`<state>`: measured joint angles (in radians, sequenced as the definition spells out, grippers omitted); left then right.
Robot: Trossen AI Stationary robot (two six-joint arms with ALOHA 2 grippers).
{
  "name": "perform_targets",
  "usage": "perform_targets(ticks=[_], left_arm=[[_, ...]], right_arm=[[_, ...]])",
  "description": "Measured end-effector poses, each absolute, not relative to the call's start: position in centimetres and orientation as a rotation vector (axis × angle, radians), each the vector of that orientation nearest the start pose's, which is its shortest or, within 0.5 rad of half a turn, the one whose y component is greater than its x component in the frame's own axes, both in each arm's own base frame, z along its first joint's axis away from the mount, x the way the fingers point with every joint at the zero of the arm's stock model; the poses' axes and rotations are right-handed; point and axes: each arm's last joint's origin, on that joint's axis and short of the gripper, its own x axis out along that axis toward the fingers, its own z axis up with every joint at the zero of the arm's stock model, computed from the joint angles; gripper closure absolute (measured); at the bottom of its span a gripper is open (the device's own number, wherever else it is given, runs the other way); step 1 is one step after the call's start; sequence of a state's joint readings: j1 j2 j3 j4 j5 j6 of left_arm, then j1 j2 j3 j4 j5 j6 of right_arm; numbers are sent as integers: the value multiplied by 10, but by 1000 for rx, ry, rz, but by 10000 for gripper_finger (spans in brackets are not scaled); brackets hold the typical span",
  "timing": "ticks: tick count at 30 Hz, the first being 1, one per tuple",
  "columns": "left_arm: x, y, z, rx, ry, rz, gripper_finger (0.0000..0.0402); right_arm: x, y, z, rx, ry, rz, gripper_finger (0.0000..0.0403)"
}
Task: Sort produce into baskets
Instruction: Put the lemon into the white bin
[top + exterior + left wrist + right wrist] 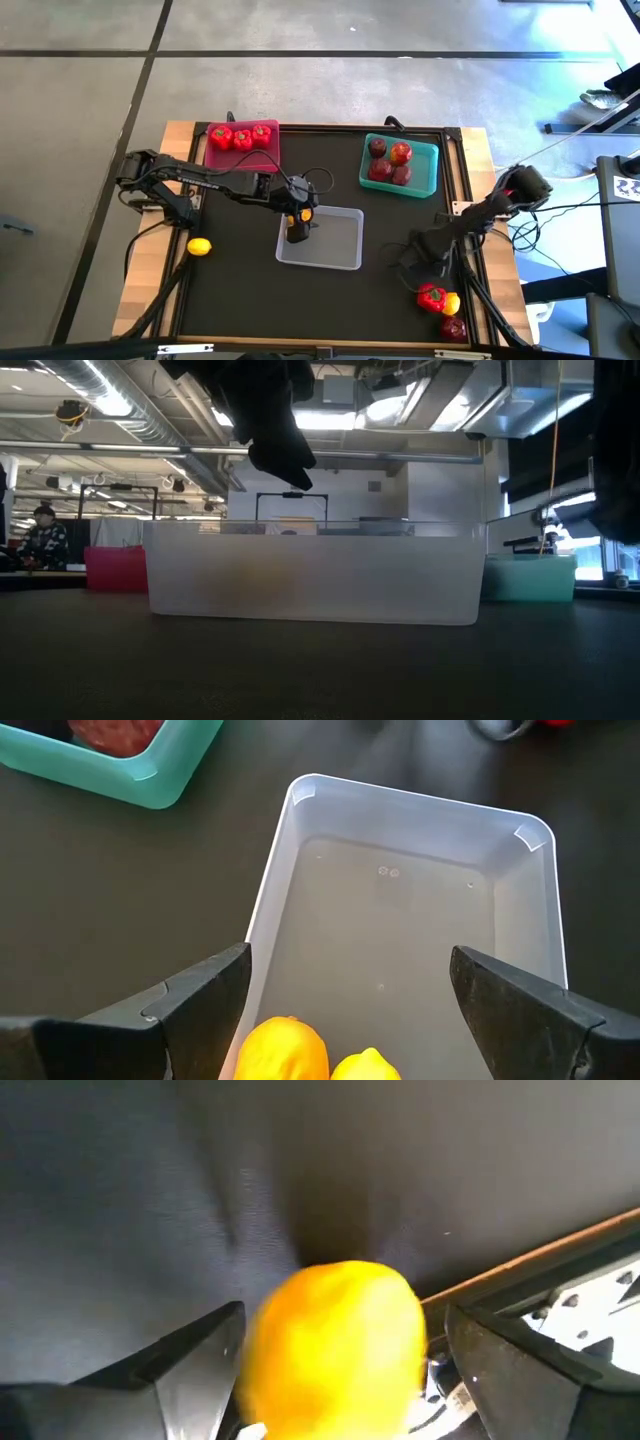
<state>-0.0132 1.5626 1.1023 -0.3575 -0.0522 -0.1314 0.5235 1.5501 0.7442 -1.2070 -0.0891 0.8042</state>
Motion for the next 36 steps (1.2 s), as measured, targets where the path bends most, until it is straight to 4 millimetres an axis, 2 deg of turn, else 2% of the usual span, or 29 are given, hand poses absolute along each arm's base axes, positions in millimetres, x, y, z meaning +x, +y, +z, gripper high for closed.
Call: perform_targets(ticks=[8, 17, 25, 31, 36], left_arm=[[330, -3, 242, -97, 812, 90, 64], [330, -3, 242, -94, 812, 88, 64], [330, -3, 242, -94, 812, 88, 64], [330, -3, 242, -94, 812, 88, 64], [330, -3, 242, -94, 812, 88, 64]], right_arm=[[167, 91, 122, 11, 2098, -434, 73], [166, 87, 121, 7, 2154, -428, 168], [166, 88, 122, 16, 2166, -405, 154], [173, 91, 133, 25, 2125, -385, 164], [186, 94, 158, -47, 2004, -356, 158]])
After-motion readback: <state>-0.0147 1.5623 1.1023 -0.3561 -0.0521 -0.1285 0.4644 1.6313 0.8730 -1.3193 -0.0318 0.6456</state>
